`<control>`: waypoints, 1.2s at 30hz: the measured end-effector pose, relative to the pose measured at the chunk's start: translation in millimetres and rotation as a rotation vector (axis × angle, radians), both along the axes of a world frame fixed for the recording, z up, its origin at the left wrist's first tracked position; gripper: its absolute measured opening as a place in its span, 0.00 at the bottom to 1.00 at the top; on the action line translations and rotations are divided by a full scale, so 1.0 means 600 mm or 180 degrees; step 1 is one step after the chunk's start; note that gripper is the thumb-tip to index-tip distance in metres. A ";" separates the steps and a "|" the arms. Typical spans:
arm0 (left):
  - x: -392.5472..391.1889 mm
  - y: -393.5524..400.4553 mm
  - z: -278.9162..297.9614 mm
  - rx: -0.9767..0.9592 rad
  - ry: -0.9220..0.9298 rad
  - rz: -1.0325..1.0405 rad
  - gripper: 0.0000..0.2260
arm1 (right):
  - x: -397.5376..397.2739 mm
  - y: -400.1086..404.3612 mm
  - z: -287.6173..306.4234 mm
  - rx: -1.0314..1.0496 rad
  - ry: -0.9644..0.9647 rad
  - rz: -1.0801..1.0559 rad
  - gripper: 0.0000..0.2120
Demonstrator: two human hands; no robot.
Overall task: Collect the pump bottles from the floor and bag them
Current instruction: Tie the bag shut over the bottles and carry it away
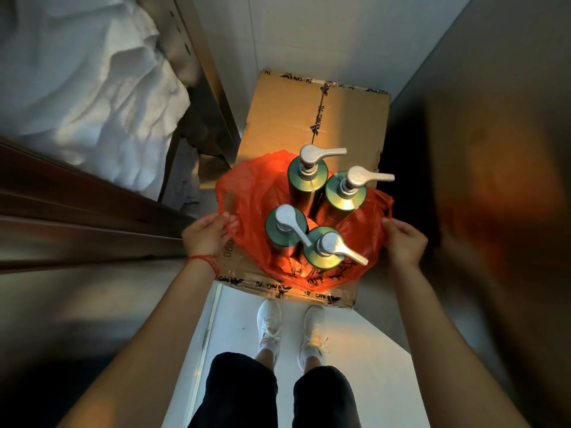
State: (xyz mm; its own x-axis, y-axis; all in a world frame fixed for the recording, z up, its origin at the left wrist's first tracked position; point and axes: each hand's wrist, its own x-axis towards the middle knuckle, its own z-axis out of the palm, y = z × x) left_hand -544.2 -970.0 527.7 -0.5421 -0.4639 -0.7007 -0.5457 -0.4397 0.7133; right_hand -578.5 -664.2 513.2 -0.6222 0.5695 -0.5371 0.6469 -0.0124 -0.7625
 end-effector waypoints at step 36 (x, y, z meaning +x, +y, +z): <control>-0.034 0.082 0.421 -0.1724 0.1844 -0.1457 0.06 | 0.029 -0.082 0.409 0.0345 0.2419 0.1458 0.12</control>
State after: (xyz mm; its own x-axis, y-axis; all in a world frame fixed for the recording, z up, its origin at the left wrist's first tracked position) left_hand -564.8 -920.8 780.2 -0.9529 -0.3030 -0.0111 -0.0768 0.2058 0.9756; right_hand -561.1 -713.2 758.4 -0.9671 0.2014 0.1552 -0.1097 0.2203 -0.9693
